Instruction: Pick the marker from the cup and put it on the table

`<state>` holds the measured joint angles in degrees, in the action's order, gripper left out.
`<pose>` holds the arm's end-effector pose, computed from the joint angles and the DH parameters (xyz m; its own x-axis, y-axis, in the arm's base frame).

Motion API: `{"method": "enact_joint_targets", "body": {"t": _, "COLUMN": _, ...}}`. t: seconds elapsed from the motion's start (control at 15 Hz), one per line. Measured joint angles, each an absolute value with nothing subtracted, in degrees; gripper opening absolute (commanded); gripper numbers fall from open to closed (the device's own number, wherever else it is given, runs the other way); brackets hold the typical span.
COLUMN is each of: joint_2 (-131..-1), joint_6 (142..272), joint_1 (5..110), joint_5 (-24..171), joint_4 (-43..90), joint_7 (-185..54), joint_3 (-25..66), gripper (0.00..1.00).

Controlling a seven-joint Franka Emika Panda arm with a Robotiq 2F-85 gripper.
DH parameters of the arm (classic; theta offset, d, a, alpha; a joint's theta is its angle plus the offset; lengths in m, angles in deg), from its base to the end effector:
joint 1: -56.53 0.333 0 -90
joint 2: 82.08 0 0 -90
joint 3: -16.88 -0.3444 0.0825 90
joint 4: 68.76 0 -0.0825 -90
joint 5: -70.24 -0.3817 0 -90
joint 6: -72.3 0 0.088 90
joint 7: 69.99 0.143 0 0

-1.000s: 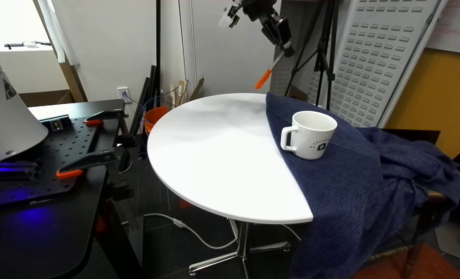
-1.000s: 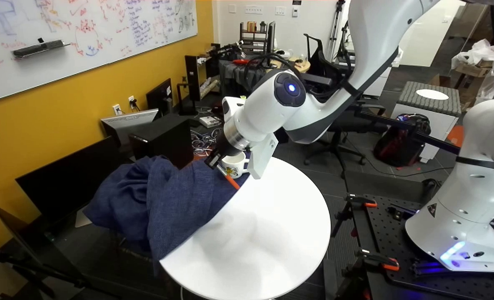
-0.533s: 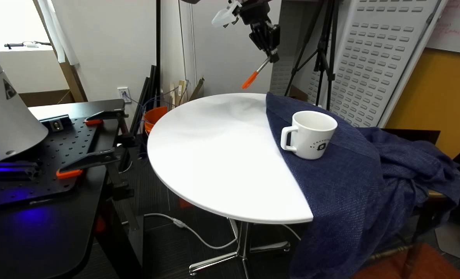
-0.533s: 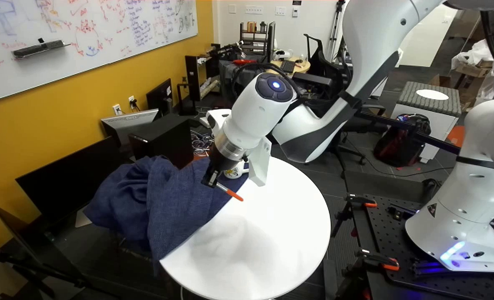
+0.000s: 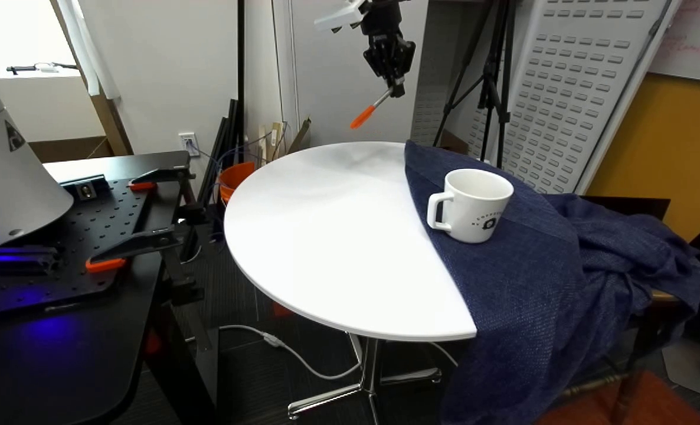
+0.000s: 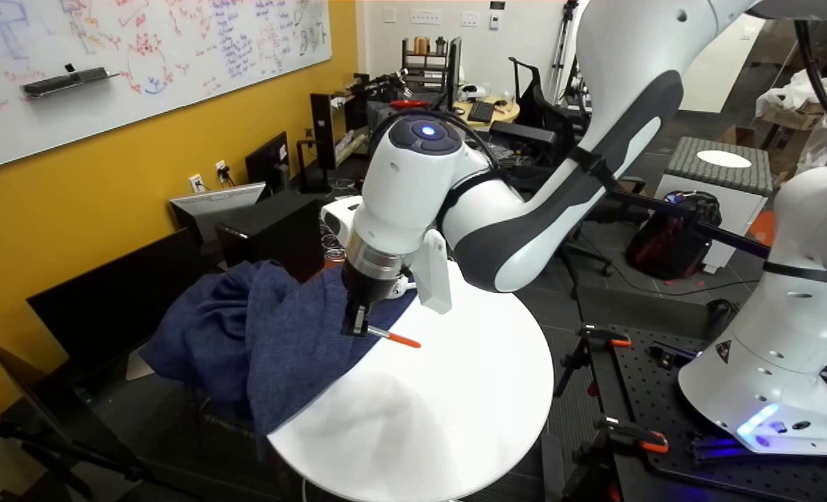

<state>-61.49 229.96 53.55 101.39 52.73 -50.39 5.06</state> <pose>0.6098 0.1060 0.2650 0.9137 0.2739 0.3001 0.2323 -0.9581 0.1673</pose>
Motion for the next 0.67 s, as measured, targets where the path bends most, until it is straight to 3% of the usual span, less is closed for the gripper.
{"method": "enact_joint_targets", "body": {"t": 0.67, "joint_2": -59.15, "joint_6": 218.18, "joint_1": 61.73, "joint_5": 92.59, "joint_4": 47.79, "joint_7": -66.32, "joint_3": 11.02, "gripper": 0.03}}
